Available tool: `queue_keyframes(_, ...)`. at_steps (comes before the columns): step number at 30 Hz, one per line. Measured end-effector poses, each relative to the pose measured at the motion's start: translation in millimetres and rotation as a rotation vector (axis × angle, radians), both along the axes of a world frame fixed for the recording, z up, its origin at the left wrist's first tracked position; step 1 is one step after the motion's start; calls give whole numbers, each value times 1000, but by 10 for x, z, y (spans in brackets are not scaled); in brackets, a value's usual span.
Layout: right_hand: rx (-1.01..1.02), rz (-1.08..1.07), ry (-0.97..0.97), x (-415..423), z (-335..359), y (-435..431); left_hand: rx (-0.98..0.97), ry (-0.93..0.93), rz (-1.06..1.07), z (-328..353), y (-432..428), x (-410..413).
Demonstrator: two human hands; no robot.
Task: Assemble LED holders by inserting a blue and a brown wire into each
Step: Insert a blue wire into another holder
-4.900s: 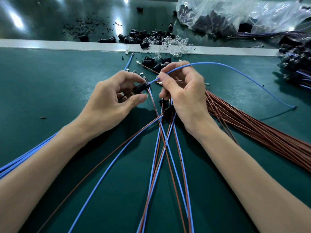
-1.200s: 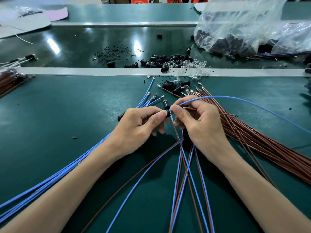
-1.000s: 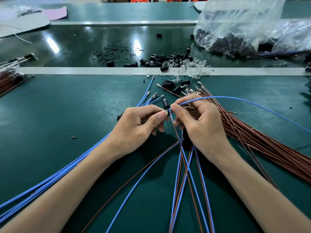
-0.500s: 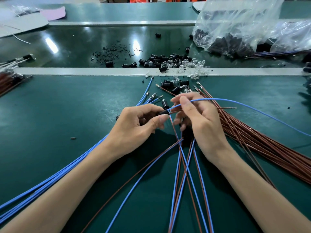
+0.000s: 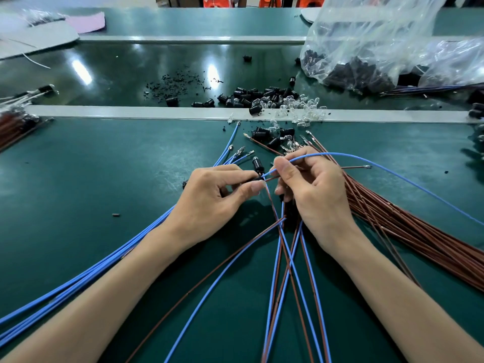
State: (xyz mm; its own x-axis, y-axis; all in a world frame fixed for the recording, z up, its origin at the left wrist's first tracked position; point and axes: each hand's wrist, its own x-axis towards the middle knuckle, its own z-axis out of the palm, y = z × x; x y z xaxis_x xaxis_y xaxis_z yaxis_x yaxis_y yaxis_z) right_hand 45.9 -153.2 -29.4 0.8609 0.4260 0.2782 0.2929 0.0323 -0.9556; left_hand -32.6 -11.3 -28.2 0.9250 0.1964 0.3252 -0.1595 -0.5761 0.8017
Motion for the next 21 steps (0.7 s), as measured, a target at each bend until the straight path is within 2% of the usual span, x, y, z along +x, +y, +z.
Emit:
queue_keyframes(8,84,59,6,17,-22,-10,0,-58,-11,9,-15,-8)
queue_keyframes(18,-31,85,-23,0,-35,-8,19,-64,11,-19,-7,-6)
queue_keyframes(21,2,79,53,-7,-14,-4,14,-76,49,-12,-8,1)
